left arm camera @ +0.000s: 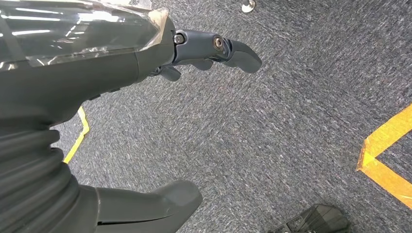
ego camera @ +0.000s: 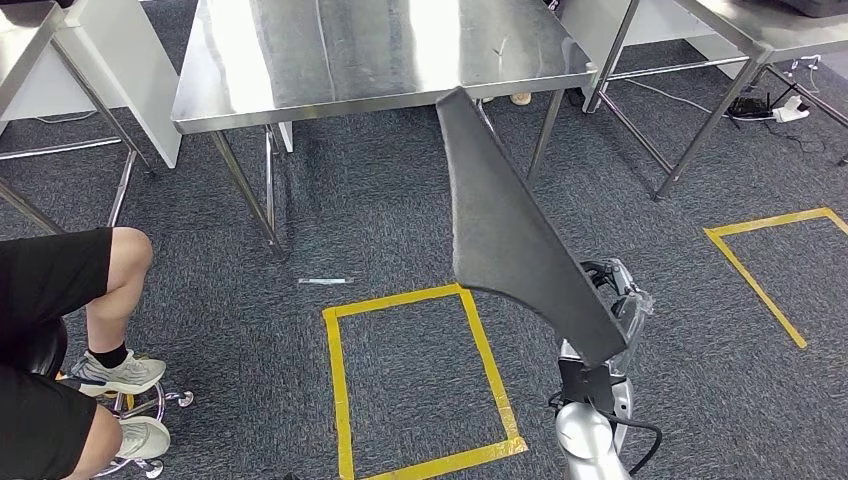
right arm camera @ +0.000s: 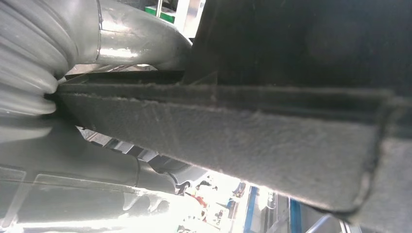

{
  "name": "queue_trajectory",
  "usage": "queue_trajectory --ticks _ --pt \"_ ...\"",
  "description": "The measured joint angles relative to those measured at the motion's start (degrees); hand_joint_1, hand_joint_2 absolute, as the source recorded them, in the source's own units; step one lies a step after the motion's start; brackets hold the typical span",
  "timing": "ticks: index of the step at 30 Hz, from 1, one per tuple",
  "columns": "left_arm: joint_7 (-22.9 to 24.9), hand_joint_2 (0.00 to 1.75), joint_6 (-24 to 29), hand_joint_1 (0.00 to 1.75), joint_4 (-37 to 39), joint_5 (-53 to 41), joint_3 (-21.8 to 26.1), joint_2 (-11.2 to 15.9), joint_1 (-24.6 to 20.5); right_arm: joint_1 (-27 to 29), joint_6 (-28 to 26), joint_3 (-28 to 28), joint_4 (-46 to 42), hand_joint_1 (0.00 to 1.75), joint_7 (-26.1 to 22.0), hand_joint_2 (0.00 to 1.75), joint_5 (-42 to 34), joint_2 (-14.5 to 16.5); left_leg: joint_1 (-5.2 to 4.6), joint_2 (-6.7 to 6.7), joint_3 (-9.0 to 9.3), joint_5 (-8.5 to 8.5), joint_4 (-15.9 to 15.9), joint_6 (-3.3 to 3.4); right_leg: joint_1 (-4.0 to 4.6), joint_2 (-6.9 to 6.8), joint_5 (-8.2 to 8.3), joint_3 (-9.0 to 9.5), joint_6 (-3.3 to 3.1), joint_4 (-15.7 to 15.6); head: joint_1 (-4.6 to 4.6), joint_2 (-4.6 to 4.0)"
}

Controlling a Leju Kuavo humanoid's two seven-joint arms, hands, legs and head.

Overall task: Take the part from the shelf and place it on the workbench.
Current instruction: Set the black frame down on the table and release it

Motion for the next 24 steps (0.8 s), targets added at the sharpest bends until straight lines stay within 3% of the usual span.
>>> queue_trajectory --ticks 24 --pt "0.22 1.75 -0.27 0.00 -0.31 -0.07 -0.17 -0.32 0.15 0.27 -0.25 0.20 -0.76 1.75 0.68 1.75 0.74 -0.31 0.00 0.00 0.01 0.00 0.00 0.00 0.00 0.00 0.00 0.00 0.00 0.00 0.00 0.00"
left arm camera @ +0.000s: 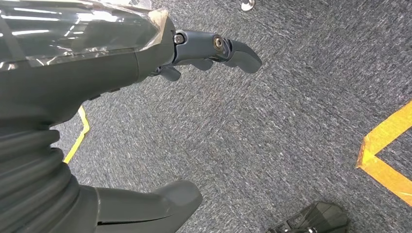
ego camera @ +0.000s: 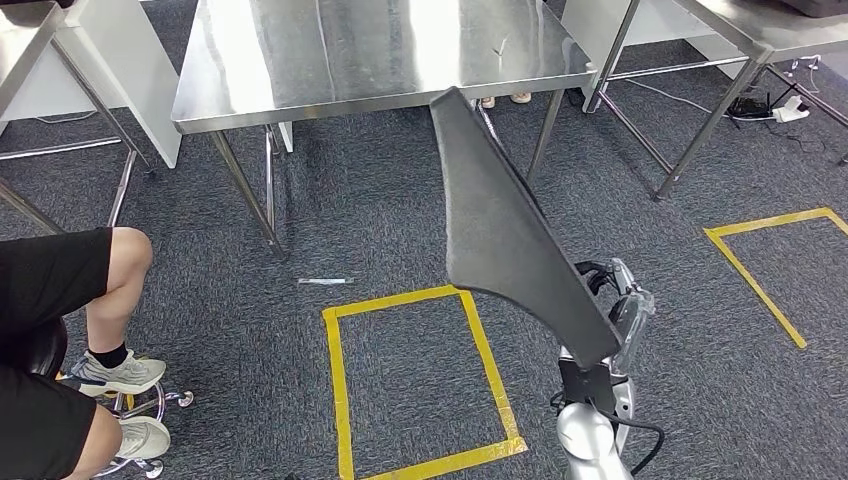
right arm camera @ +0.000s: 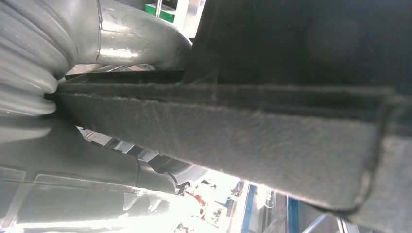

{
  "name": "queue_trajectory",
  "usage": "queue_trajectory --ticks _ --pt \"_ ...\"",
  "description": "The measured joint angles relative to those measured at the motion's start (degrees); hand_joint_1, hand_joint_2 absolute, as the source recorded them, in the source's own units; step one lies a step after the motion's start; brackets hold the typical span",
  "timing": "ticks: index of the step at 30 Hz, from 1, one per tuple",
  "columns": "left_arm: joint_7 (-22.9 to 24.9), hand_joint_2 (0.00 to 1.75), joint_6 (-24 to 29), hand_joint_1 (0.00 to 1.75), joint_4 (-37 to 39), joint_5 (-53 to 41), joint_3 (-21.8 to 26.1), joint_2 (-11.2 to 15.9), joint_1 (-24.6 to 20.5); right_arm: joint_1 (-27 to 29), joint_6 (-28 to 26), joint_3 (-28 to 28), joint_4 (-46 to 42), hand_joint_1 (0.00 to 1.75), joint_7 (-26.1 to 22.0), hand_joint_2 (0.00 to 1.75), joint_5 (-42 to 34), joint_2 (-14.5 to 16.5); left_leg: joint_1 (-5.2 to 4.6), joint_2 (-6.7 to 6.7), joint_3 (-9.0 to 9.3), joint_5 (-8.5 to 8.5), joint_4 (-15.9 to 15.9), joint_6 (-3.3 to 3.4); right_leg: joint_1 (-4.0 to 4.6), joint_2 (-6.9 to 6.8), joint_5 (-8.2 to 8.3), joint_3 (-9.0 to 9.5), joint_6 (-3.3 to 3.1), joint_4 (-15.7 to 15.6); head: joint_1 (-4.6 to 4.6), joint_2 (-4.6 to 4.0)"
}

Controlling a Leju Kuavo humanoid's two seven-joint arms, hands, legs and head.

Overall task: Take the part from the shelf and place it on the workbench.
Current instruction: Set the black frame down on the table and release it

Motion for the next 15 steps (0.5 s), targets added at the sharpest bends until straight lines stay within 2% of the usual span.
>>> queue_trajectory --ticks 10,15 --pt "0.00 1.75 0.03 0.00 -0.02 0.01 0.01 0.01 0.00 0.09 -0.10 0.23 -0.13 1.75 0.27 1.75 0.00 -0.02 -0.19 0.00 -0.02 -0.04 0.08 0.06 -0.16 0.00 0.04 0.01 0.06 -0.03 0.00 -0.02" --pt "0.05 1.75 0.03 0.00 -0.05 0.01 0.01 0.06 0.00 0.09 -0.10 0.24 -0.15 1.75 0.37 1.75 0.00 -0.02 -0.46 0.00 -0.10 -0.21 0.23 0.50 -0.55 -0.01 0.07 0.02 0.47 -0.07 0.00 -0.01"
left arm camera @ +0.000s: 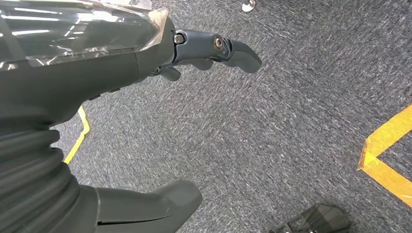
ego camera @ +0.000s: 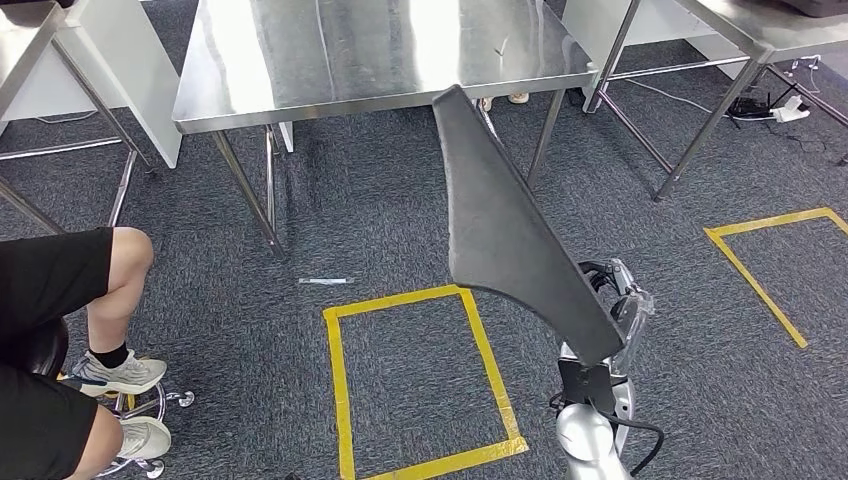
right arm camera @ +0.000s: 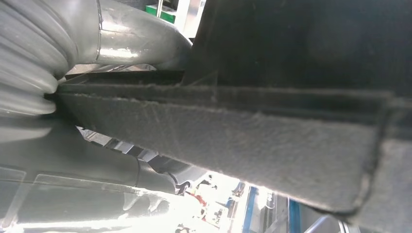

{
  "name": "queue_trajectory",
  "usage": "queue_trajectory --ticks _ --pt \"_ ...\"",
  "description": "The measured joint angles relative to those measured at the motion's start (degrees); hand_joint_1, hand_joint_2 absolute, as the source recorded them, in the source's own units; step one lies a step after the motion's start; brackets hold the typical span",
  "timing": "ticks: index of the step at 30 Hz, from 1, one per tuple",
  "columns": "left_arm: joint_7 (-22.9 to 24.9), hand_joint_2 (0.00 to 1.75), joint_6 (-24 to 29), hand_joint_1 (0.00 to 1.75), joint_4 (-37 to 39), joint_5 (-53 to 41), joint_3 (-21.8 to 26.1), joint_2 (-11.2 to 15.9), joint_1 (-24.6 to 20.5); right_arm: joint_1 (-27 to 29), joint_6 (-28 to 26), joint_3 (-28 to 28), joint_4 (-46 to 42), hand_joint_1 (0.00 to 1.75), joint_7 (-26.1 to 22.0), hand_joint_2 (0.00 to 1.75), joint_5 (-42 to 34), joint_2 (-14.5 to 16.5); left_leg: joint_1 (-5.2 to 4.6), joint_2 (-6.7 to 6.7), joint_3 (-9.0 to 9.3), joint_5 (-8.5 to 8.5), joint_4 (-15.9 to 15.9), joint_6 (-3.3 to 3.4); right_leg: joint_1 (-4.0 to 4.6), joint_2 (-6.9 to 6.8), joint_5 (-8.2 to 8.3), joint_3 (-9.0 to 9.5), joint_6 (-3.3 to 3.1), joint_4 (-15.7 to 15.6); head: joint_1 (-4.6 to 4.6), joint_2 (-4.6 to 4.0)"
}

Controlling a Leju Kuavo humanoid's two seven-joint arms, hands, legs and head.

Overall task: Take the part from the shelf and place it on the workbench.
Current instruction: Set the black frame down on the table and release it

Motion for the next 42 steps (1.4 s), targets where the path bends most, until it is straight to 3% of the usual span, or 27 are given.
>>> queue_trajectory --ticks 3,5,6,8,10,11,13,14,16,18,20,22,24,25,26,27,28,30,33,35,37,39,40,41,42 --pt "0.07 1.75 0.00 0.00 -0.13 0.01 -0.01 0.05 0.00 -0.01 0.00 0.06 -0.05 1.75 0.02 1.75 0.01 0.02 0.04 -0.04 0.05 0.15 -0.26 0.56 -0.08 -0.07 0.03 0.05 0.53 -0.18 -0.01 0.00" --pt "0.08 1.75 0.01 0.00 -0.28 0.02 -0.01 0.01 -0.04 -0.03 0.00 0.10 -0.15 1.75 0.02 1.75 0.03 0.01 0.45 -0.06 0.43 0.58 -0.96 1.16 -0.03 0.14 -0.90 -0.71 0.70 1.35 0.03 0.01" --pt "0.08 1.75 0.02 0.00 -0.35 0.02 -0.02 -0.03 -0.07 -0.03 -0.01 0.10 -0.20 1.75 0.02 1.75 0.05 -0.01 0.68 -0.07 0.61 0.74 -1.24 1.41 0.00 0.34 -2.11 -1.90 0.59 3.80 0.06 0.01" --pt "0.09 1.75 0.01 0.00 -0.40 0.01 -0.02 -0.11 -0.11 0.09 -0.02 0.10 -0.20 1.75 0.03 1.75 0.06 -0.11 0.80 -0.19 0.61 0.75 -1.32 1.58 -0.09 0.72 -5.30 -5.79 0.33 11.73 0.09 0.00" --pt "0.10 1.75 0.00 0.00 -0.40 0.01 -0.02 -0.17 -0.07 0.29 -0.02 0.09 -0.20 1.75 0.05 1.75 -0.02 -0.26 0.89 -0.44 0.60 0.70 -1.28 1.49 -0.20 0.84 -6.62 -8.51 0.72 16.87 0.09 -0.01" --pt "0.10 1.75 0.00 0.00 -0.40 0.02 -0.02 -0.17 -0.05 0.35 -0.01 0.08 -0.20 1.75 0.06 1.75 -0.05 -0.31 1.00 -0.60 0.66 0.64 -1.25 1.33 -0.31 0.84 -5.86 -8.14 1.21 15.90 0.09 -0.01" --pt "0.09 1.75 0.00 0.00 -0.40 0.02 -0.04 -0.17 -0.05 0.34 -0.01 0.06 -0.20 1.75 0.07 1.75 -0.07 -0.37 1.32 -0.93 0.81 0.37 -0.96 0.74 -0.70 0.84 -2.59 -4.31 2.38 7.95 0.10 -0.01" --pt "0.09 1.75 0.00 0.00 -0.41 0.02 -0.05 -0.14 -0.06 0.32 -0.01 0.07 -0.18 1.75 0.08 1.75 -0.07 -0.38 1.32 -1.08 0.80 0.12 -0.70 0.29 -0.77 0.92 -1.24 -2.29 2.63 4.09 0.12 -0.01" --pt "0.09 1.75 0.01 0.00 -0.42 0.02 -0.08 -0.10 -0.06 0.30 -0.03 0.05 -0.17 1.75 0.10 1.75 -0.05 -0.40 1.18 -1.23 0.69 -0.19 -0.35 -0.53 -0.70 1.07 -0.23 -0.46 1.95 0.59 0.07 -0.01" --pt "0.09 1.75 0.01 0.00 -0.43 0.02 -0.09 -0.09 -0.08 0.29 -0.09 0.02 -0.17 1.75 0.10 1.75 -0.03 -0.43 1.25 -1.23 0.66 -0.21 -0.44 -1.14 -0.56 1.14 -0.23 -0.52 0.73 0.72 0.00 -0.01" --pt "0.09 1.75 0.00 0.00 -0.43 0.02 -0.11 -0.09 -0.13 0.26 -0.16 0.01 -0.19 1.75 0.11 1.75 -0.02 -0.43 1.50 -0.90 0.04 -0.99 0.70 -1.71 -0.76 1.14 -0.21 -0.38 -0.10 0.65 0.00 -0.01" --pt "0.09 1.75 -0.01 0.00 -0.42 0.02 -0.17 -0.11 -0.18 0.25 -0.19 0.02 -0.20 1.75 0.11 1.75 -0.01 -0.42 1.63 -0.42 -2.67 -3.77 6.18 -2.20 -0.82 1.08 -0.34 -0.13 -0.81 0.59 -0.03 -0.01" --pt "0.10 1.75 -0.03 0.00 -0.41 0.02 -0.20 -0.12 -0.19 0.26 -0.20 0.02 -0.19 1.75 0.11 1.75 0.00 -0.42 1.65 -0.22 -6.88 -6.66 14.00 -2.43 -0.60 0.99 -0.56 0.02 -1.29 0.60 -0.03 0.00" --pt "0.10 1.75 -0.04 0.00 -0.40 0.02 -0.20 -0.11 -0.18 0.27 -0.20 0.02 -0.18 1.75 0.11 1.75 0.00 -0.42 1.65 -0.19 -8.33 -6.88 16.19 -2.40 -0.50 0.97 -0.68 0.14 -1.43 0.60 -0.04 0.00" --pt "0.10 1.75 -0.06 0.00 -0.41 0.02 -0.21 -0.11 -0.18 0.26 -0.21 0.02 -0.17 1.75 0.11 1.75 0.00 -0.42 1.65 -0.17 -8.64 -5.91 16.08 -2.28 -0.41 0.97 -0.83 0.32 -1.53 0.60 -0.04 -0.01" --pt "0.10 1.75 -0.09 0.00 -0.42 0.02 -0.23 -0.10 -0.20 0.26 -0.21 0.02 -0.18 1.75 0.11 1.75 0.00 -0.41 1.64 -0.14 -7.68 -3.91 13.51 -2.04 -0.35 0.99 -1.02 0.61 -1.58 0.60 -0.04 -0.01" --pt "0.10 1.75 -0.13 0.00 -0.42 0.02 -0.25 -0.09 -0.23 0.25 -0.22 0.02 -0.18 1.75 0.11 1.75 0.00 -0.40 1.63 -0.08 -5.89 -1.54 9.45 -1.72 -0.32 1.01 -1.25 0.96 -1.55 0.60 -0.04 -0.01" --pt "0.10 1.75 -0.23 0.00 -0.42 0.02 -0.28 -0.08 -0.41 0.16 -0.23 0.02 -0.19 1.75 0.11 1.75 0.00 -0.38 1.36 0.06 -2.42 0.94 2.51 -1.20 0.03 1.05 -1.74 1.38 -1.16 0.60 -0.01 0.00" --pt "0.11 1.75 -0.37 0.00 -0.40 0.00 -0.33 -0.07 -0.64 -0.10 -0.28 0.02 -0.20 1.75 0.11 1.75 0.04 -0.35 0.86 -0.09 -1.21 0.64 0.41 -0.67 0.24 0.95 -2.05 1.46 -0.30 0.34 0.00 0.00" --pt "0.15 1.75 -0.39 0.00 -0.42 -0.01 -0.35 -0.08 -0.64 -0.27 -0.29 0.02 -0.25 1.75 0.10 1.75 0.07 -0.36 1.04 -0.17 -0.61 0.74 -0.26 0.03 0.22 0.88 -2.64 1.20 0.15 1.11 0.02 0.01" --pt "0.19 1.75 -0.39 0.00 -0.42 -0.01 -0.37 -0.15 -0.73 -0.50 -0.30 0.01 -0.31 1.75 0.08 1.75 0.07 -0.37 1.32 -0.17 0.13 0.73 -0.85 0.73 0.28 0.95 -4.66 -1.33 0.09 6.09 0.10 0.00" --pt "0.20 1.75 -0.40 0.00 -0.40 -0.01 -0.37 -0.21 -0.80 -0.51 -0.31 0.02 -0.29 1.75 0.07 1.75 0.01 -0.37 1.27 -0.24 0.36 0.45 -0.89 1.10 0.30 1.02 -7.16 -5.92 -0.08 14.05 0.14 -0.01" --pt "0.22 1.75 -0.41 0.00 -0.40 -0.01 -0.37 -0.23 -0.79 -0.44 -0.31 0.01 -0.28 1.75 0.07 1.75 -0.03 -0.39 1.24 -0.33 0.47 0.29 -0.88 1.14 0.27 1.02 -7.58 -7.77 0.10 16.67 0.14 -0.01" --pt "0.23 1.75 -0.40 0.00 -0.40 -0.02 -0.38 -0.24 -0.77 -0.38 -0.31 -0.01 -0.26 1.75 0.08 1.75 -0.04 -0.40 1.24 -0.48 0.64 0.13 -0.87 1.10 0.23 1.02 -7.05 -8.60 0.47 17.18 0.14 -0.01" --pt "0.25 1.75 -0.40 0.00 -0.39 -0.02 -0.39 -0.25 -0.77 -0.36 -0.31 -0.03 -0.25 1.75 0.08 1.75 -0.03 -0.42 1.25 -0.63 0.88 -0.05 -0.86 1.00 0.17 1.02 -5.73 -8.37 0.95 15.63 0.14 -0.01"
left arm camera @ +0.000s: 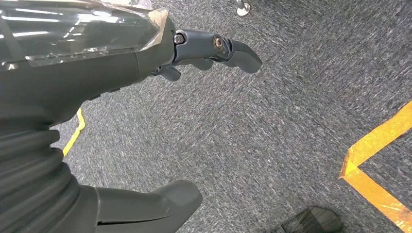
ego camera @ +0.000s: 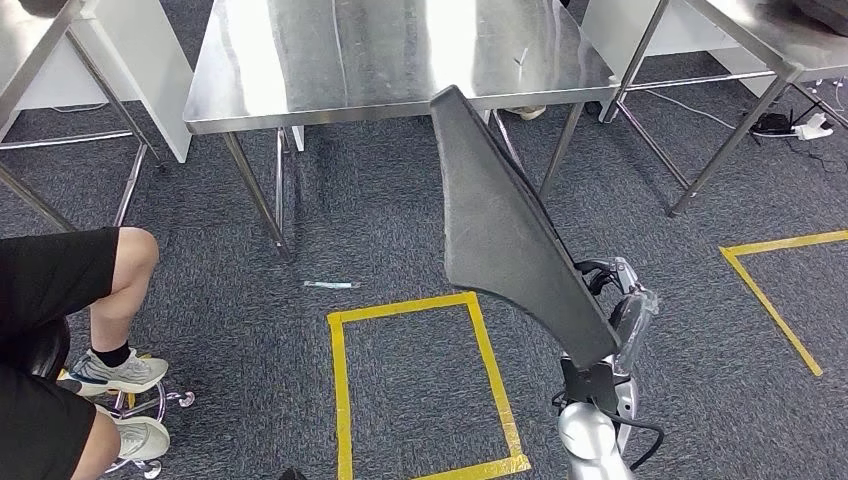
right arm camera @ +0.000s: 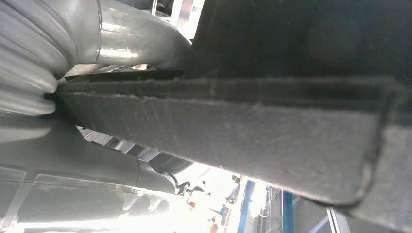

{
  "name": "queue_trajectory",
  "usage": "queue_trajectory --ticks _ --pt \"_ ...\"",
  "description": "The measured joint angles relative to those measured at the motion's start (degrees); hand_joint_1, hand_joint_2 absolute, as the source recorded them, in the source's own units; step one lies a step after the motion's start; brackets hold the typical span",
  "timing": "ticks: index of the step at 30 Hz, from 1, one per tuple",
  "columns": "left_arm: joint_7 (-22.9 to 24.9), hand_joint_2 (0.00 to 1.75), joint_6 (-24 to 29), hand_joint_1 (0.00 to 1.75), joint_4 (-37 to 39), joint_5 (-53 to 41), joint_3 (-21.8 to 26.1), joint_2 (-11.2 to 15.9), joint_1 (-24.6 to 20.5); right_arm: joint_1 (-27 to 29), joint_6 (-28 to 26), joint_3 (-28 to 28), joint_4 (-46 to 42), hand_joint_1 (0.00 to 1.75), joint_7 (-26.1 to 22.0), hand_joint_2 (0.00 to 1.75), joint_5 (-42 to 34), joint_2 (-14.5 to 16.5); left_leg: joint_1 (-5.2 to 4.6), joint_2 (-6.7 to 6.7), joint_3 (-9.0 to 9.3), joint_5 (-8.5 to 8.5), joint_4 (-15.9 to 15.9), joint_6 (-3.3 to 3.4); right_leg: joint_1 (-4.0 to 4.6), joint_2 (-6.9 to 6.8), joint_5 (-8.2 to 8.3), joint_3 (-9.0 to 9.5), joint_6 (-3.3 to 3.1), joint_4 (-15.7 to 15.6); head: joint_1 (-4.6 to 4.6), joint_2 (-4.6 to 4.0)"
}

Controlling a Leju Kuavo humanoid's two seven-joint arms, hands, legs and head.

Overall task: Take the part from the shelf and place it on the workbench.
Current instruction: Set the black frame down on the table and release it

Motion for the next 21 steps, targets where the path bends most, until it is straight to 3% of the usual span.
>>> queue_trajectory --ticks 2,5,7,9,11,12,13,14,15,16,18,19,21 --pt "0.01 1.75 0.01 0.00 0.01 -0.01 -0.02 -0.02 0.00 -0.04 0.00 -0.02 0.01 1.75 -0.01 1.75 0.05 -0.02 0.02 -0.19 0.38 -0.24 0.02 -0.17 -0.09 0.00 2.37 1.40 0.69 -4.00 -0.01 0.00" --pt "0.01 1.75 0.01 0.00 0.02 -0.01 -0.03 -0.04 0.00 -0.06 0.00 -0.02 0.01 1.75 -0.01 1.75 0.07 -0.02 0.03 -0.22 0.50 -0.31 0.02 -0.23 -0.11 -0.01 3.12 2.03 0.86 -5.49 0.00 0.01" --pt "0.01 1.75 -0.01 0.00 0.03 -0.01 -0.14 -0.05 -0.02 -0.12 0.00 -0.03 0.01 1.75 -0.01 1.75 0.08 0.00 -0.23 -0.35 0.76 -0.85 0.14 -0.79 -0.01 0.06 5.04 4.37 0.21 -10.56 -0.03 0.01" --pt "0.02 1.75 -0.03 0.00 0.03 -0.01 -0.39 -0.01 -0.08 -0.25 0.00 -0.04 0.02 1.75 -0.01 1.75 0.10 0.05 -0.29 -0.26 0.16 -2.61 2.23 -2.00 -0.26 0.12 6.50 6.93 -1.35 -15.25 -0.11 0.00" --pt "0.04 1.75 -0.04 0.00 0.05 -0.01 -0.54 0.07 -0.11 -0.31 0.00 -0.04 0.05 1.75 -0.01 1.75 0.12 0.09 0.04 0.11 -3.18 -5.86 8.90 -2.95 -0.59 0.07 6.10 7.56 -2.49 -15.39 -0.17 0.01" --pt "0.05 1.75 -0.05 0.00 0.06 -0.01 -0.54 0.09 -0.08 -0.31 0.00 -0.03 0.07 1.75 -0.01 1.75 0.12 0.10 0.16 0.22 -5.55 -7.39 13.07 -3.19 -0.54 0.04 5.92 7.71 -2.73 -15.39 -0.18 0.01" --pt "0.08 1.75 -0.05 0.00 0.07 -0.01 -0.54 0.13 -0.04 -0.30 0.00 -0.02 0.10 1.75 -0.01 1.75 0.12 0.11 0.26 0.29 -7.54 -8.12 16.14 -3.33 -0.49 0.04 5.78 7.84 -2.89 -15.38 -0.18 0.01" --pt "0.10 1.75 -0.06 0.00 0.08 -0.01 -0.53 0.16 -0.01 -0.29 0.00 -0.02 0.13 1.75 -0.01 1.75 0.12 0.13 0.33 0.33 -8.68 -7.76 17.34 -3.39 -0.45 0.06 5.63 8.00 -2.96 -15.37 -0.18 0.01" --pt "0.11 1.75 -0.05 0.00 0.08 -0.01 -0.53 0.19 0.01 -0.29 0.00 -0.02 0.15 1.75 -0.02 1.75 0.12 0.15 0.39 0.37 -8.55 -6.16 16.04 -3.35 -0.45 0.10 5.44 8.24 -2.93 -15.37 -0.19 0.00" --pt "0.11 1.75 -0.03 0.00 0.08 0.00 -0.53 0.21 0.00 -0.30 0.00 -0.02 0.16 1.75 -0.02 1.75 0.14 0.18 0.42 0.45 -7.31 -3.77 12.73 -3.22 -0.45 0.15 5.20 8.59 -2.83 -15.37 -0.19 0.00" --pt "0.13 1.75 0.04 0.00 0.08 0.02 -0.54 0.28 -0.04 -0.37 0.02 -0.02 0.16 1.75 -0.07 1.75 0.22 0.25 0.31 0.63 -3.62 -0.07 4.82 -2.76 -0.23 0.21 4.60 9.27 -2.36 -15.35 -0.16 0.00" --pt "0.14 1.75 0.08 0.00 0.09 0.03 -0.54 0.31 -0.09 -0.43 0.05 -0.02 0.16 1.75 -0.14 1.75 0.31 0.28 0.17 0.67 -2.35 0.60 2.38 -2.53 -0.08 0.20 4.36 9.43 -2.06 -15.35 -0.15 0.00" --pt "0.15 1.75 0.15 0.00 0.13 0.06 -0.55 0.35 -0.15 -0.56 0.13 0.00 0.16 1.75 -0.33 1.75 0.56 0.37 -0.19 0.59 -1.59 0.31 1.09 -2.09 0.12 0.13 4.10 9.48 -1.41 -15.49 -0.14 0.00"
